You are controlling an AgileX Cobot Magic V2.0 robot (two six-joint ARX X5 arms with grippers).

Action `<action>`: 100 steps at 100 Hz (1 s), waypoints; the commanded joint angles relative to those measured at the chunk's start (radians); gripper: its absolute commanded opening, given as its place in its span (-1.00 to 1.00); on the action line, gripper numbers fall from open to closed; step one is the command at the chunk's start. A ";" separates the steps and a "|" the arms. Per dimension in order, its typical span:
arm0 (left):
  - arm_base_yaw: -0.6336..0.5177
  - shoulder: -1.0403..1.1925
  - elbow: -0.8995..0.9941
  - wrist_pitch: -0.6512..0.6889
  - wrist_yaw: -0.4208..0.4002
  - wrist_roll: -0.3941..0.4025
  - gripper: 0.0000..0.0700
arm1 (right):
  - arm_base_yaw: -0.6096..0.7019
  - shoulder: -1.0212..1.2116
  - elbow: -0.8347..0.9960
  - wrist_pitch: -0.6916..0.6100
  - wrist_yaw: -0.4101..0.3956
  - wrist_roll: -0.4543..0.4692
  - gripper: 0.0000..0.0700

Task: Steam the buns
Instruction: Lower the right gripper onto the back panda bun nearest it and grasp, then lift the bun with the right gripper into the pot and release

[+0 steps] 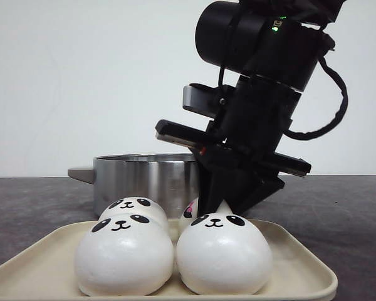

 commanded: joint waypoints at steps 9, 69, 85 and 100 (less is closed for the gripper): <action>-0.005 0.006 0.015 0.011 -0.005 0.007 1.00 | 0.063 -0.114 0.143 -0.035 -0.015 -0.011 -0.98; -0.005 0.006 0.015 0.042 -0.005 0.007 1.00 | -0.108 0.072 0.594 -0.037 0.207 -0.225 -0.98; -0.005 0.006 0.015 0.039 -0.004 0.006 1.00 | -0.157 0.233 0.594 -0.034 0.202 -0.225 -0.98; -0.005 0.006 0.015 0.020 -0.004 0.007 1.00 | -0.181 0.338 0.594 -0.034 0.200 -0.225 -0.98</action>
